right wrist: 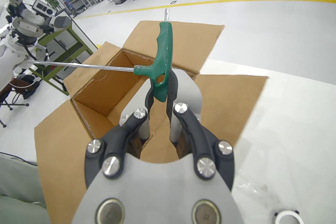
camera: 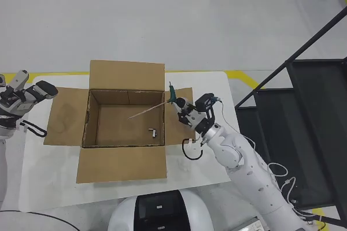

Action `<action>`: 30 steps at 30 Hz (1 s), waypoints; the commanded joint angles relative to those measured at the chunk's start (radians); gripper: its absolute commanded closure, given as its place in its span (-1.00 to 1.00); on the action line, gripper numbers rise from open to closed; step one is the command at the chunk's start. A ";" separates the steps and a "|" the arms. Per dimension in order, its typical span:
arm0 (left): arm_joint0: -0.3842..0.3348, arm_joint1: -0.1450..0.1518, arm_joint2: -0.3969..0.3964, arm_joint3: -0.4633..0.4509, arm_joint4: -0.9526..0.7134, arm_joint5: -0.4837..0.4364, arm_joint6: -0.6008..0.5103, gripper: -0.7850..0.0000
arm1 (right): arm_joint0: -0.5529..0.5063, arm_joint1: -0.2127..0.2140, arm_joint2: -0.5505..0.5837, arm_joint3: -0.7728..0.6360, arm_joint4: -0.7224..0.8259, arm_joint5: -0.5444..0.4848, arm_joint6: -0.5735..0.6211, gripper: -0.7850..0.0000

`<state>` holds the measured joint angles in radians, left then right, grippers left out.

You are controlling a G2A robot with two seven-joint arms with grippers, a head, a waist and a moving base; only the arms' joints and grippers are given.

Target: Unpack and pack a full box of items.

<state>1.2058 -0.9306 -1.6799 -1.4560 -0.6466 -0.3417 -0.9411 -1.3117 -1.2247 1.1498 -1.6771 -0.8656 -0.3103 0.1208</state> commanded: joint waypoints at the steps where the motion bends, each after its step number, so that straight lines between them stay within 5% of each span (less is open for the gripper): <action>1: 0.000 0.000 0.000 0.000 0.000 0.000 0.000 -1.00 | 0.057 -0.010 -0.054 0.034 -0.021 0.005 0.029 1.00; 7: 0.000 0.000 0.000 0.000 0.000 0.000 0.000 -1.00 | 0.204 -0.044 -0.187 0.156 -0.063 0.027 0.116 1.00; 10: 0.000 0.000 0.000 0.000 0.000 0.000 0.000 -1.00 | 0.256 -0.061 -0.231 0.212 -0.063 0.046 0.129 -0.04; 11: 0.000 0.000 0.000 0.000 0.000 0.000 0.000 -1.00 | 0.268 -0.067 -0.244 0.226 -0.057 0.053 0.127 -0.83; 12: 0.000 0.000 0.000 0.000 0.000 0.000 0.000 -1.00 | 0.281 -0.074 -0.256 0.242 -0.045 0.059 0.127 -1.00; 17: 0.000 0.000 0.000 0.000 0.000 0.000 0.000 -1.00 | 0.332 -0.099 -0.301 0.285 -0.011 0.039 0.092 -1.00; 22: 0.000 0.000 0.000 0.000 0.000 0.000 0.000 -1.00 | 0.327 -0.095 -0.277 0.267 -0.009 -0.090 -0.004 -1.00; 26: 0.000 0.000 0.000 0.000 0.000 0.000 0.000 -1.00 | 0.259 -0.066 -0.170 0.180 -0.048 -0.198 -0.127 -1.00; 30: 0.000 0.000 0.000 0.000 0.000 0.000 0.000 -1.00 | 0.143 -0.028 0.000 0.086 -0.097 -0.183 -0.168 -1.00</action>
<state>1.2058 -0.9306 -1.6800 -1.4560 -0.6466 -0.3417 -0.9411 -1.1339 -1.2613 1.0946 -1.5686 -0.9570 -0.5119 -0.0444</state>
